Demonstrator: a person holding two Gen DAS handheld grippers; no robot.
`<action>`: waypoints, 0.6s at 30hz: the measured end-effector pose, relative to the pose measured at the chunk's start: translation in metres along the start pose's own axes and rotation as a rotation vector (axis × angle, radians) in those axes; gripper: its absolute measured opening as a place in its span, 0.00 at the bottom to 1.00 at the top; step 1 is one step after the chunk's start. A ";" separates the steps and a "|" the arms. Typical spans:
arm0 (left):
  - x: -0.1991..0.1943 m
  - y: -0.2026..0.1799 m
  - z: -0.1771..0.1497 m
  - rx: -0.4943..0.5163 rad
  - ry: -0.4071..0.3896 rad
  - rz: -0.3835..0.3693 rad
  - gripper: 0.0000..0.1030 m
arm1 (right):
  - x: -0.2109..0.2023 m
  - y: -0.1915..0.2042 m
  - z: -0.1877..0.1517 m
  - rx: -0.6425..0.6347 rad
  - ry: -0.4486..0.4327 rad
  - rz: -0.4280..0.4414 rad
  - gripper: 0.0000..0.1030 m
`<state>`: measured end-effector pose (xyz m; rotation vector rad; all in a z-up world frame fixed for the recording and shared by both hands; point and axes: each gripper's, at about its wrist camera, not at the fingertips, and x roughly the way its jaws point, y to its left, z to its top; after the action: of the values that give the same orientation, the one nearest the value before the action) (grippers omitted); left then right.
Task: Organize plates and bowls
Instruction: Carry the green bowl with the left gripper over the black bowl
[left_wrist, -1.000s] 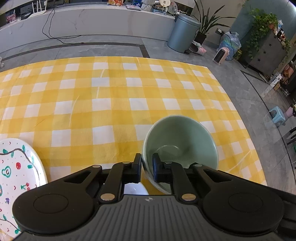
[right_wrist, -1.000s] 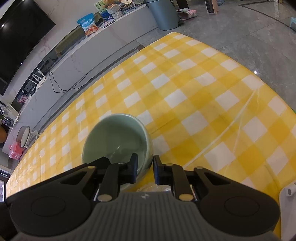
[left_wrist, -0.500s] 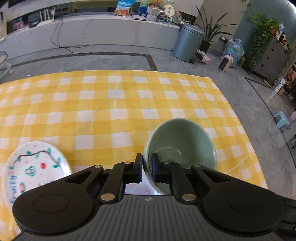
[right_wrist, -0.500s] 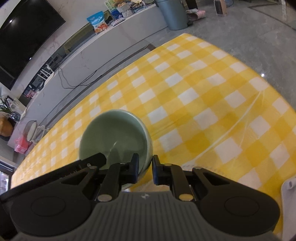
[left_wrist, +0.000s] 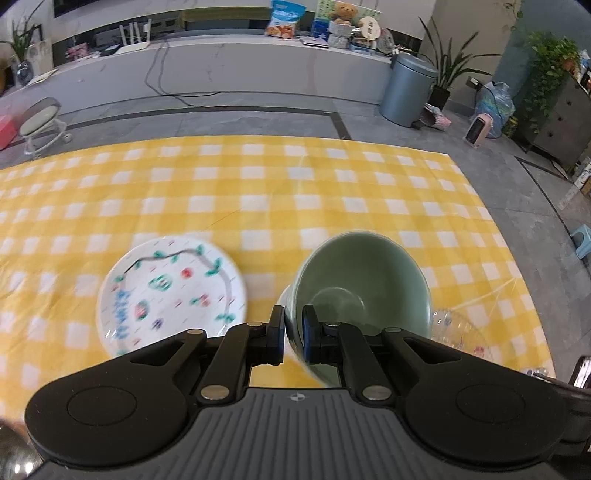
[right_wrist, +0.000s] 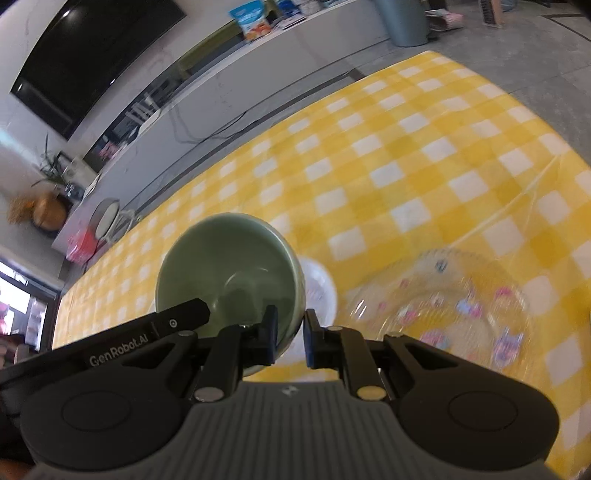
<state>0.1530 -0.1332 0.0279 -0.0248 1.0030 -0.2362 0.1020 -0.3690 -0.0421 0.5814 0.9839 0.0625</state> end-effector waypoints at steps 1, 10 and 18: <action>-0.004 0.003 -0.003 -0.006 0.001 0.002 0.09 | -0.002 0.003 -0.004 -0.007 0.004 0.004 0.12; -0.050 0.033 -0.023 -0.044 -0.022 0.027 0.09 | -0.027 0.040 -0.036 -0.097 0.008 0.050 0.11; -0.091 0.068 -0.042 -0.092 -0.031 0.038 0.09 | -0.047 0.080 -0.068 -0.160 0.012 0.084 0.11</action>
<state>0.0838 -0.0444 0.0725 -0.0928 0.9816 -0.1548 0.0378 -0.2865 0.0050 0.4756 0.9564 0.2180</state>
